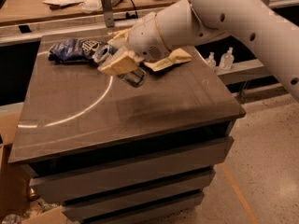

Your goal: Place redbull can upright

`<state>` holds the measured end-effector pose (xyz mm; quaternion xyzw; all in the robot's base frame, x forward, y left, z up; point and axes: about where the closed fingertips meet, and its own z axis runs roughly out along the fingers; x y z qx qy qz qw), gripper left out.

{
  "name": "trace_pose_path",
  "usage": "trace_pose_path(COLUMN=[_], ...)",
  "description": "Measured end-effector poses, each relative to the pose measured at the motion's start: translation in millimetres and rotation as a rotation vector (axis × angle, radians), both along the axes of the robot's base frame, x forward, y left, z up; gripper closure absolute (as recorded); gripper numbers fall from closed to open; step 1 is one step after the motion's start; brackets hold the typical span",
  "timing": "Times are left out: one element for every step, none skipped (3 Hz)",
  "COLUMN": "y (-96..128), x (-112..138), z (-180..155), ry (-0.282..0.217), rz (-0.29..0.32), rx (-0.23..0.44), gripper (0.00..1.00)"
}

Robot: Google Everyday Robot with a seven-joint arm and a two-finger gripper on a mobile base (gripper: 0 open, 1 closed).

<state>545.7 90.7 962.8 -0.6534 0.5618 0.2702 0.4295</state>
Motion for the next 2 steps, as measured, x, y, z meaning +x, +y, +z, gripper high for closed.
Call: trace_pose_path(y=[-13.9, -25.5], x=[8.2, 14.1], z=[-3.4, -12.8], ry=[0.003, 0.038], rz=[-0.021, -0.043], rx=[0.08, 0.177], gripper=[1.0, 1.0])
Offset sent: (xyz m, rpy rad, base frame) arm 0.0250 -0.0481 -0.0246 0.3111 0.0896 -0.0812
